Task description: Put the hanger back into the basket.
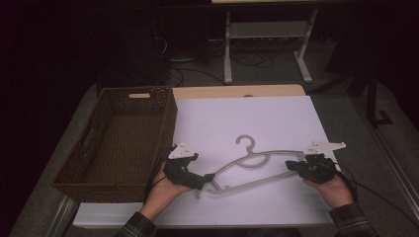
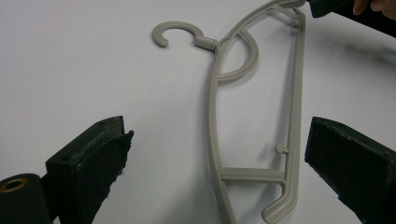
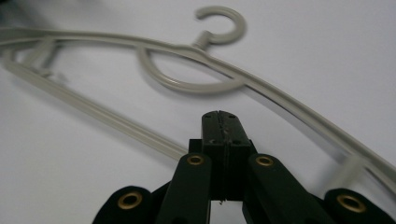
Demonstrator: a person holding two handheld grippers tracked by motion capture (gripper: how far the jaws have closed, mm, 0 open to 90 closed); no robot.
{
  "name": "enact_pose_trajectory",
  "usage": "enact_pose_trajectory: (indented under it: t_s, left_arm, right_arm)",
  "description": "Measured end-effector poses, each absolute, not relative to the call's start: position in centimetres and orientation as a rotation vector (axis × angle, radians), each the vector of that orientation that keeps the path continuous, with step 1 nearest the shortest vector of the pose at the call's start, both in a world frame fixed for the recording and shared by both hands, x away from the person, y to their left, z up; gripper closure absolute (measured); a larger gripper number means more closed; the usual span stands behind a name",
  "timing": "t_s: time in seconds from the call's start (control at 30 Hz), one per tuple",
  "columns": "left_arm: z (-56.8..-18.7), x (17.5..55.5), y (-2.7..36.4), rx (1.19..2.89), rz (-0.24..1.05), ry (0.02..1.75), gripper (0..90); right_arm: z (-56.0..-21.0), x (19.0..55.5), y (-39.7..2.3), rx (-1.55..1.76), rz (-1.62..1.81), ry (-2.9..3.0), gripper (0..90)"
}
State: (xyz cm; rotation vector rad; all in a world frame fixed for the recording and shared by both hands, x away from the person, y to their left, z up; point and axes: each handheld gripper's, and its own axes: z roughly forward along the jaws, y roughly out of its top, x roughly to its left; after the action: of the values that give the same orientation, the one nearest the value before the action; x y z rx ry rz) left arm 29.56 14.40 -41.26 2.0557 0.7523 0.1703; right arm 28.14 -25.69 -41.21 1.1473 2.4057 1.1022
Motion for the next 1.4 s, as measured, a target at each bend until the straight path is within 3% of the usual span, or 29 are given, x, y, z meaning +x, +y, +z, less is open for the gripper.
enact_pose_trajectory:
  t_s: [0.47,1.4]
  left_arm:
    - [-41.6,29.6,14.4,2.069,0.182,0.748,5.3]
    - [-41.8,29.7,14.3,2.075,0.187,0.747,5.8]
  right_arm:
    - [-42.6,27.3,-20.1,0.936,1.109,2.551,89.6]
    - [-44.6,27.7,-19.2,0.913,0.988,2.608,89.6]
